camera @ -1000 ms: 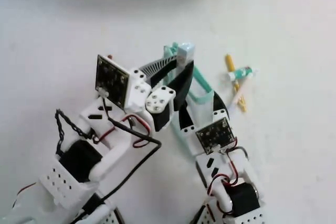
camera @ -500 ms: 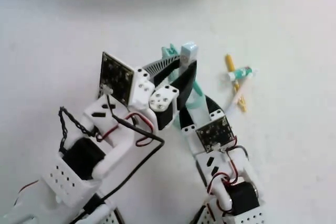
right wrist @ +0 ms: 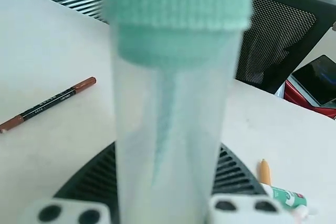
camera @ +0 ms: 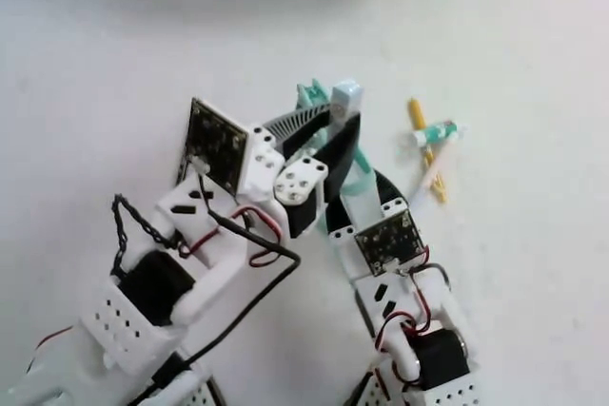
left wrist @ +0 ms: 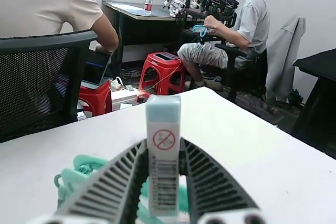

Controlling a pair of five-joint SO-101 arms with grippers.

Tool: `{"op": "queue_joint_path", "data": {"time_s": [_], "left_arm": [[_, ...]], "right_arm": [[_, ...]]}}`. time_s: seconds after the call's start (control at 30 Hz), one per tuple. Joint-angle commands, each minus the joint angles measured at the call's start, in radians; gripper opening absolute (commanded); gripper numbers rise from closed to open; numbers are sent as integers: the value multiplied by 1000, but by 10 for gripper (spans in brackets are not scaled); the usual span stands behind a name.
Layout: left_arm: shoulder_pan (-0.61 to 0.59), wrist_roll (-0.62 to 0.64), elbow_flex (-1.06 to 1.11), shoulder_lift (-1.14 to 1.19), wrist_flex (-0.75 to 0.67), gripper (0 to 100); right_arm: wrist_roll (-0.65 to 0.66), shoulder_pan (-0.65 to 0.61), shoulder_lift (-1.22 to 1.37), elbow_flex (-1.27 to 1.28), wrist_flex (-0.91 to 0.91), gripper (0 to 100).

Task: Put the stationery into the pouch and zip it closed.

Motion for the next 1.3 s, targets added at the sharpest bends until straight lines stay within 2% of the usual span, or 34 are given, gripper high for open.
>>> {"op": "queue_joint_path", "data": {"time_s": [0.0,0.23,0.37,0.53,0.6,0.73,1.1,1.27], "left_arm": [[13,9,-26,-1,14,46],[10,5,32,-2,-11,50],[-7,3,35,-2,-20,50],[-33,5,37,-2,-18,58],[-27,9,43,-2,-14,101],[-10,9,86,-7,-18,181],[-16,3,58,-10,-12,185],[-4,3,-41,-10,80,185]], "right_arm": [[5,15,5,2,-5,105],[0,18,5,5,-4,109],[-6,67,5,0,-5,119],[-101,90,5,-2,-5,253],[-103,91,5,-2,-5,278],[-103,90,5,-2,-5,255],[-103,88,5,-18,2,238],[-103,85,5,-31,-5,237]]}}
